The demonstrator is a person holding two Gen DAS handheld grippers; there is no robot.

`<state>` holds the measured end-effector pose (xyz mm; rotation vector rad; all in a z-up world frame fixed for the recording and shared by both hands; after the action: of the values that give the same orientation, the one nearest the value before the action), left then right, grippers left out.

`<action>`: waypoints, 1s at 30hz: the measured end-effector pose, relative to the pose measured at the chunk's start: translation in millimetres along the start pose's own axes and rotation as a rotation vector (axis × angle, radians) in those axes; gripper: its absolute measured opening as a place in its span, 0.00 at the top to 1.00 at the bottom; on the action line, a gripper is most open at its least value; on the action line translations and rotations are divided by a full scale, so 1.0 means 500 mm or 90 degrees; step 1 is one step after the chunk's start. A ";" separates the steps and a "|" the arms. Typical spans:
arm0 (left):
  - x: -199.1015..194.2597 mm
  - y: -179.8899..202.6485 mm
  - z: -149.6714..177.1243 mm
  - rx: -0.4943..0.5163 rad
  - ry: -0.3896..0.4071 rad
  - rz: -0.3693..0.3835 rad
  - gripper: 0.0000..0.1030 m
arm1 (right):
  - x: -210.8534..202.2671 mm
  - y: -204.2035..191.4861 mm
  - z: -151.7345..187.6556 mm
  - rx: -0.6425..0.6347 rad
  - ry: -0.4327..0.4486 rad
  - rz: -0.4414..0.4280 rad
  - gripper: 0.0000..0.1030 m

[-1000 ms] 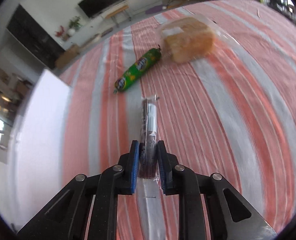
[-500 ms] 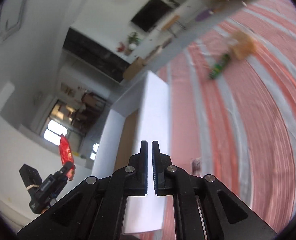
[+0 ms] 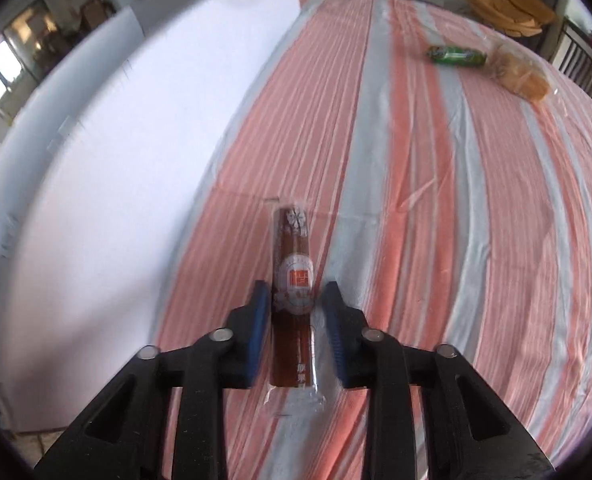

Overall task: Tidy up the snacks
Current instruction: 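Open both tools over the bin to drop the red bar and silver stick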

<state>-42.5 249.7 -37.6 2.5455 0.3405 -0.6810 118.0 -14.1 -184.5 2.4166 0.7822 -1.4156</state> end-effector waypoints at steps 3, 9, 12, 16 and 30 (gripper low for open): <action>-0.012 -0.025 -0.001 0.013 0.010 -0.040 0.76 | -0.029 0.046 0.005 0.096 0.013 -0.052 0.83; 0.027 -0.084 0.024 0.006 -0.036 -0.107 0.76 | -0.206 0.039 -0.067 0.189 0.130 -0.214 0.83; 0.048 -0.087 0.036 0.020 -0.048 -0.120 0.76 | -0.262 -0.070 -0.121 0.136 0.170 -0.282 0.83; 0.065 -0.088 0.041 0.027 -0.053 -0.162 0.35 | -0.269 -0.200 -0.148 0.066 0.180 -0.294 0.53; 0.063 0.078 0.039 0.041 0.005 -0.040 0.01 | -0.479 -0.019 -0.034 -0.162 0.307 0.317 0.32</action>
<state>-10.1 210.1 -54.0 2.6083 0.4089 -0.7167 31.9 -77.4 30.9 2.5226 0.3669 -0.5247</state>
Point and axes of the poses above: each gripper's, at about its wrist camera, not at the fingertips, and x roughly the way its jaws point, y to its right, z to its underside, the point moved 2 cm from there along x, roughly the way its jaws point, and after that the axes turned 9 degrees about y, right-handed, at the moved point
